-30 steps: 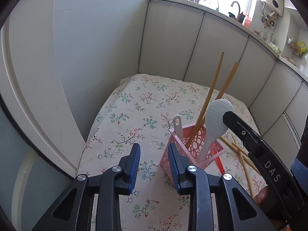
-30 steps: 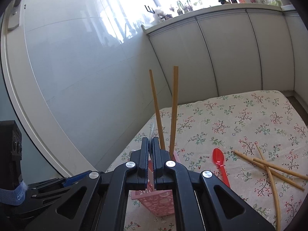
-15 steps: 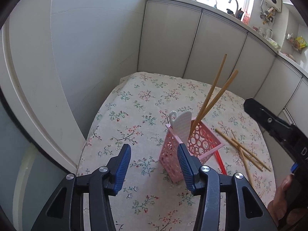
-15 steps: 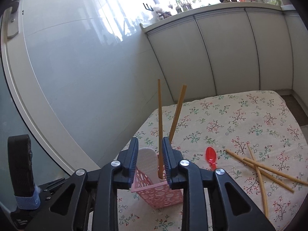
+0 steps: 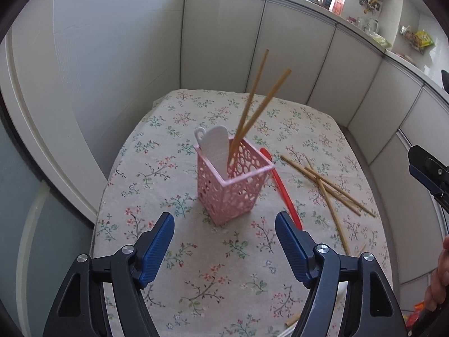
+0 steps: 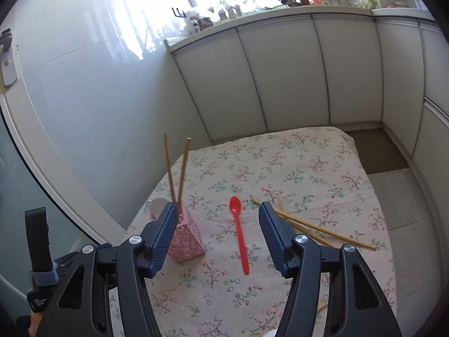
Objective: Organize utensils
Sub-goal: 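Open both tools and withdraw from the basket, then move the left tool toward the white plastic spoon while the right tool approaches a chopstick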
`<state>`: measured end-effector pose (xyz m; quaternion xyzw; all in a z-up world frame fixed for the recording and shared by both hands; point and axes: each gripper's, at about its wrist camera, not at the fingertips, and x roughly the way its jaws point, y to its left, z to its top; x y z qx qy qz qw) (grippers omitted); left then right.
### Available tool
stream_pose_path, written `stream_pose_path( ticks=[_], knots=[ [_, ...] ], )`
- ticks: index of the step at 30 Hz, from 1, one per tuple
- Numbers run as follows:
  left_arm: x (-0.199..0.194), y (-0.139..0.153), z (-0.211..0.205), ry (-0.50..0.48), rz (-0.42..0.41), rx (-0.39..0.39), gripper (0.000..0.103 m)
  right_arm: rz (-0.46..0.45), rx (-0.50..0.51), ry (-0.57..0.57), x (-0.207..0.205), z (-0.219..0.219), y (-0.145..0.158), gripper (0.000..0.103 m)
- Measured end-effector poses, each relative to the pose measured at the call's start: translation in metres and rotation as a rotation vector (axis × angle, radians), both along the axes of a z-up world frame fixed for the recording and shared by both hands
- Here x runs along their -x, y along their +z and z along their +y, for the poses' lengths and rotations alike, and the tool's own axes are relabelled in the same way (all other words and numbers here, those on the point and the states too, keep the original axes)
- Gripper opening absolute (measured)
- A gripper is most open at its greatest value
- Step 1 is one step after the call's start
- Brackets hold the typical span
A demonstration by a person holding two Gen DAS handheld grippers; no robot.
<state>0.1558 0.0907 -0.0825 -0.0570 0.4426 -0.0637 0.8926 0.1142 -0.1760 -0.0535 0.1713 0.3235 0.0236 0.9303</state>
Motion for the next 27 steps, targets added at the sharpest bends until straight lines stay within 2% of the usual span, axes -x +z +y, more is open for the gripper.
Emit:
stream_pose_path(
  ticks=[9,17,20,27],
  knots=[
    [0.024,-0.024,-0.056,-0.163,0.126,-0.058,0.079,0.223,0.019,-0.096,0.040,-0.045,-0.029,0.070],
    [0.042,-0.057,-0.122,-0.399,0.213,-0.142,0.078,0.467,-0.016,-0.162,0.057,-0.078,-0.079,0.070],
    [0.049,-0.066,-0.143,-0.485,0.224,-0.172,0.077,0.527,-0.015,-0.175,0.060,-0.087,-0.092,0.070],
    [0.060,-0.081,-0.181,-0.653,0.249,-0.189,0.052,0.605,-0.028,-0.171,0.066,-0.100,-0.112,0.070]
  ],
)
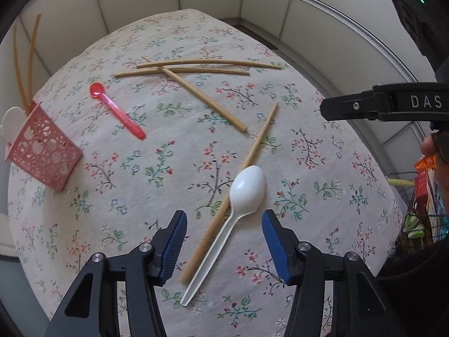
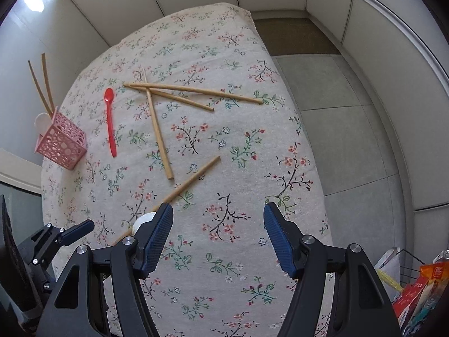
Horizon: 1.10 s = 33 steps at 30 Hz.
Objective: Organize utensils
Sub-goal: 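Move the left tool toward the white plastic spoon while the right tool approaches a chopstick, then close the left tool on the white plastic spoon's handle and lift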
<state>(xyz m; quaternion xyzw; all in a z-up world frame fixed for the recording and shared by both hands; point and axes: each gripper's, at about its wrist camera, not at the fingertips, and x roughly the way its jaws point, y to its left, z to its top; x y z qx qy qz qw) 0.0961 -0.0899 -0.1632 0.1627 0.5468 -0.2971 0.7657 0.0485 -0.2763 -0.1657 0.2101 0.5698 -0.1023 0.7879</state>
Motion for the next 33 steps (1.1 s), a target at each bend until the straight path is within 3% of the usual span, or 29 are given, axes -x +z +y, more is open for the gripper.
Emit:
stream_pose_path(
  ticks=[10,23,29,30,31,33],
  knots=[
    [0.009,-0.022,-0.039,-0.152,-0.020,-0.087,0.036,0.024,-0.004,-0.019,0.002,-0.014,-0.007,0.070],
    [0.012,-0.032,-0.058,-0.178,-0.051,-0.126,0.032,0.054,-0.022,-0.070,0.008,-0.033,-0.020,0.070],
    [0.005,-0.028,-0.056,-0.137,-0.022,-0.070,0.030,0.059,-0.025,-0.074,0.006,-0.035,-0.021,0.070],
    [0.003,-0.024,-0.052,-0.123,-0.019,-0.052,0.020,0.059,-0.026,-0.073,0.006,-0.034,-0.022,0.070],
    [0.002,-0.020,-0.047,-0.105,-0.011,-0.031,0.002,0.060,-0.027,-0.071,0.005,-0.034,-0.022,0.070],
    [-0.003,-0.010,-0.033,-0.053,-0.002,0.020,0.003,0.061,-0.036,-0.072,0.004,-0.033,-0.023,0.070]
  ],
)
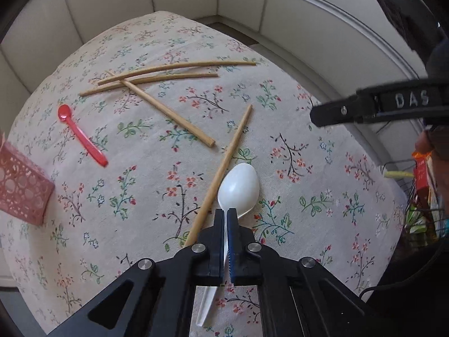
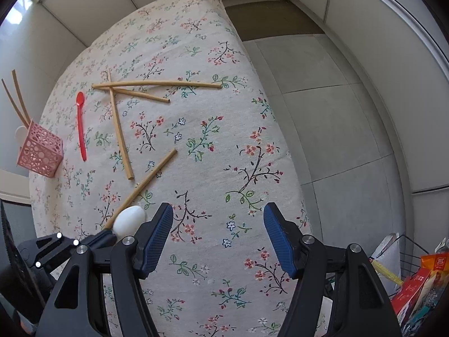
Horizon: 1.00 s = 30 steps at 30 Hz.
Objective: Organize utensils
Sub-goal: 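Close the left tool on the white plastic spoon's handle and lift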
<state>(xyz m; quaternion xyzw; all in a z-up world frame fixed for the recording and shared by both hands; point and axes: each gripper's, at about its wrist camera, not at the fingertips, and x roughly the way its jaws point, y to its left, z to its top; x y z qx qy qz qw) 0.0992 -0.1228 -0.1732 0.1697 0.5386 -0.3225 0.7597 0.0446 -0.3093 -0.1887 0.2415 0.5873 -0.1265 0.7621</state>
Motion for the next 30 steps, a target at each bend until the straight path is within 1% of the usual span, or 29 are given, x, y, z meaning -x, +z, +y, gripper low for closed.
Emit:
stream_pose_path(
  ticks=[3,5,7,8,10,11,13,14,15,16,21,25,28,30],
  knots=[
    [-0.006,0.009,0.020,0.072,0.001,0.053,0.003,-0.001,-0.034,-0.009,-0.003,0.002,-0.003,0.070],
    [-0.009,0.012,0.029,0.103,0.023,0.085,0.003,0.002,-0.056,-0.015,-0.005,0.004,-0.005,0.070],
    [-0.010,0.010,0.031,0.085,0.061,0.116,0.004,0.001,-0.075,-0.024,-0.008,0.006,-0.007,0.070],
    [-0.007,0.008,0.028,0.065,0.074,0.113,0.005,0.001,-0.080,-0.026,-0.010,0.006,-0.007,0.070],
    [-0.001,0.002,0.020,0.024,0.092,0.087,0.010,-0.002,-0.076,-0.023,-0.012,0.008,-0.005,0.070],
    [0.002,-0.003,0.013,-0.002,0.100,0.062,0.012,-0.002,-0.073,-0.023,-0.012,0.008,-0.005,0.070],
    [0.006,-0.010,-0.001,-0.034,0.086,0.011,0.023,-0.001,-0.076,-0.028,-0.011,0.006,-0.006,0.070],
    [0.007,-0.013,-0.007,-0.051,0.075,-0.006,0.026,0.001,-0.079,-0.030,-0.010,0.003,-0.006,0.070],
    [0.008,-0.016,-0.013,-0.068,0.065,-0.022,0.032,0.005,-0.079,-0.034,-0.009,0.001,-0.007,0.070],
    [0.007,-0.019,-0.018,-0.076,0.057,-0.038,0.035,0.008,-0.077,-0.038,-0.008,-0.001,-0.008,0.070],
    [-0.002,-0.030,-0.031,-0.058,0.063,-0.091,0.035,0.018,-0.071,-0.062,0.001,-0.016,-0.011,0.070],
    [-0.006,-0.031,-0.042,-0.066,0.044,-0.101,0.041,0.020,-0.065,-0.064,0.005,-0.025,-0.011,0.070],
    [-0.007,-0.032,-0.051,-0.075,0.026,-0.113,0.044,0.019,-0.062,-0.063,0.007,-0.028,-0.011,0.070],
    [-0.010,-0.033,-0.060,-0.079,0.018,-0.118,0.044,0.018,-0.064,-0.067,0.008,-0.030,-0.011,0.070]
  ],
)
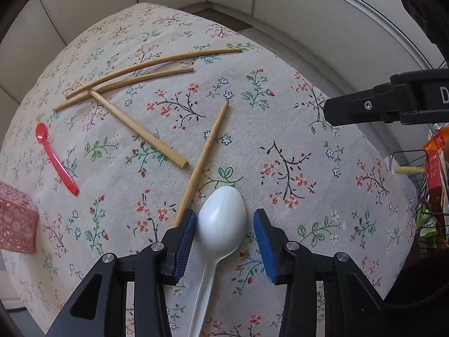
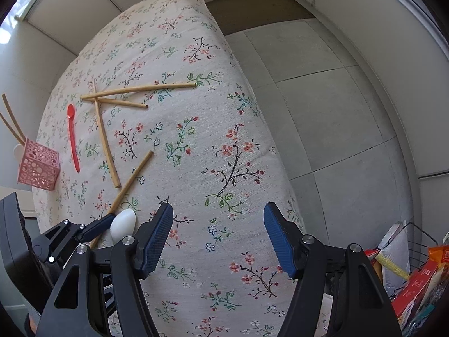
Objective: Organize utensils
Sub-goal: 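Close the left tool on the white plastic spoon's handle and lift, then grasp a wooden chopstick with the right tool while the left tool holds the spoon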
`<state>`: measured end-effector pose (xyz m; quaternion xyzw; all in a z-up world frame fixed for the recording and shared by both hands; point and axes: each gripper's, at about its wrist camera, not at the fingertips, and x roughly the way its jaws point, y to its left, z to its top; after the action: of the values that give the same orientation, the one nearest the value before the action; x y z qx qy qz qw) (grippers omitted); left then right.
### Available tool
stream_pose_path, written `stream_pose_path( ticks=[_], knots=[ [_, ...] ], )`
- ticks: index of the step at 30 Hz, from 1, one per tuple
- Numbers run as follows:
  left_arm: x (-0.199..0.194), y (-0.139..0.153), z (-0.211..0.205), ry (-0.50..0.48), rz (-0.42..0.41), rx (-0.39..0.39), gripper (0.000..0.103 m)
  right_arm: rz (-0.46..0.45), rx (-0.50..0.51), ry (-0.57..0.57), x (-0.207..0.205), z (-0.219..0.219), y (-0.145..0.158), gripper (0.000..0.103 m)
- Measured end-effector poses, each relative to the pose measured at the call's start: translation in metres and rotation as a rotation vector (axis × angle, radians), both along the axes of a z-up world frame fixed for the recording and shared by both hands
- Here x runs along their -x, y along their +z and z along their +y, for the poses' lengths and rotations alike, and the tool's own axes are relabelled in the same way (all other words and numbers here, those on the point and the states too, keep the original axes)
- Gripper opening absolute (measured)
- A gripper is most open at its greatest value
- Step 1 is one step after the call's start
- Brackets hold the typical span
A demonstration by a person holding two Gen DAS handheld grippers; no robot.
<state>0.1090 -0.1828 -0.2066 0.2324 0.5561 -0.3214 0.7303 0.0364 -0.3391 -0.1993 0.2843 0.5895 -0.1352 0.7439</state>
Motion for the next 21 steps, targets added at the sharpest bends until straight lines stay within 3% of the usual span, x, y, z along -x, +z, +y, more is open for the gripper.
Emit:
stream_pose_path(
  ticks=[4,8,17,21],
  knots=[
    [0.000,0.000,-0.006,-0.001,-0.014,-0.006,0.036,0.003,-0.001,-0.009,0.003,-0.005,-0.001,0.070],
    [-0.005,0.003,-0.003,0.049,0.007,0.018,0.036,0.005,-0.002,-0.010,0.003,-0.004,-0.001,0.070],
    [-0.016,0.070,0.072,0.271,-0.093,0.259,0.035,-0.007,-0.021,0.011,-0.018,0.023,-0.004,0.070],
    [-0.020,0.090,0.107,0.348,-0.138,0.323,0.035,-0.017,-0.054,0.019,-0.035,0.038,-0.008,0.069]
  ],
)
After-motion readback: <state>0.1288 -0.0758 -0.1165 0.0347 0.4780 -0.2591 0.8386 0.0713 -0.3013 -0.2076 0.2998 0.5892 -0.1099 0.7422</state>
